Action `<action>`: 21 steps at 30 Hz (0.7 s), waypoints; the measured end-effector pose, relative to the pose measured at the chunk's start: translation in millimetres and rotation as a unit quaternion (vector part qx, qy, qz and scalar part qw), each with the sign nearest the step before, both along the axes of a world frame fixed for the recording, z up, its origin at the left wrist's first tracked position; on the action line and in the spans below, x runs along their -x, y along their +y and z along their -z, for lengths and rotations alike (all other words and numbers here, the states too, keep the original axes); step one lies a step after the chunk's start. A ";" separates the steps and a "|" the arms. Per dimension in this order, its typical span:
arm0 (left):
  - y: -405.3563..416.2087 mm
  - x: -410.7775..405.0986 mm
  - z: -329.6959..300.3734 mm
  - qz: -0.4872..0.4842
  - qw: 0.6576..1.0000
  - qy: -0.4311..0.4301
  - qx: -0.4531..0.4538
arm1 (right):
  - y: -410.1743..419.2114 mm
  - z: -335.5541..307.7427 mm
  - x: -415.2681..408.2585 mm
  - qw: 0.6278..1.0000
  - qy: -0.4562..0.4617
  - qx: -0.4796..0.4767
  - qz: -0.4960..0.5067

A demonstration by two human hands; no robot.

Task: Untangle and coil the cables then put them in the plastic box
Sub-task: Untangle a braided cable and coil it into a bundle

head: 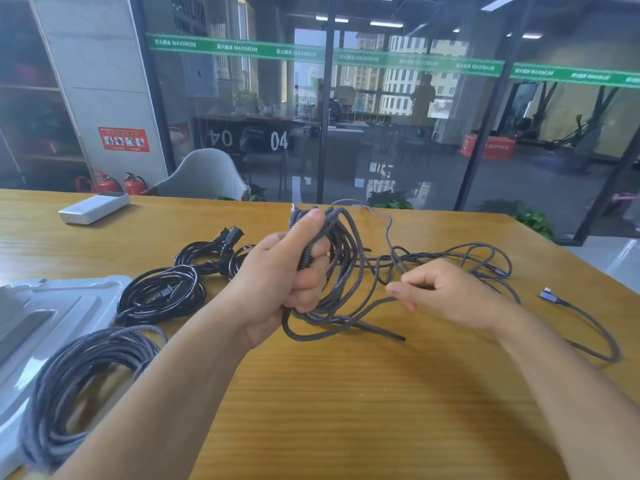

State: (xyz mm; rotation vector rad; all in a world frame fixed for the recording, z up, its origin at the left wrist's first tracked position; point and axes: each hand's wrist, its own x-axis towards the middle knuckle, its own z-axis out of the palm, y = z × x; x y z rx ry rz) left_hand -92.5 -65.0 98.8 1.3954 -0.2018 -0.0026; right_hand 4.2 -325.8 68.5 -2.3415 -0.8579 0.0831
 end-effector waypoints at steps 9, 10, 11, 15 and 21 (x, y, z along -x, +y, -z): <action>-7.7 -0.1 5.6 0.070 0.994 0.043 -0.071 | -7.8 5.8 -7.6 0.990 -0.097 -0.014 0.102; -9.1 0.3 5.7 0.075 0.994 0.042 -0.074 | -8.2 6.9 -9.6 0.989 -0.102 -0.014 0.104; -10.1 0.7 5.7 0.079 0.993 0.040 -0.075 | -8.3 8.2 -11.6 0.989 -0.105 -0.014 0.107; -13.8 1.7 8.3 0.115 0.987 0.036 -0.102 | -7.3 12.5 -14.2 0.985 -0.127 0.001 0.120; -18.5 0.5 12.7 0.154 0.970 0.028 -0.188 | 3.5 5.7 -11.2 0.933 -0.275 0.045 0.227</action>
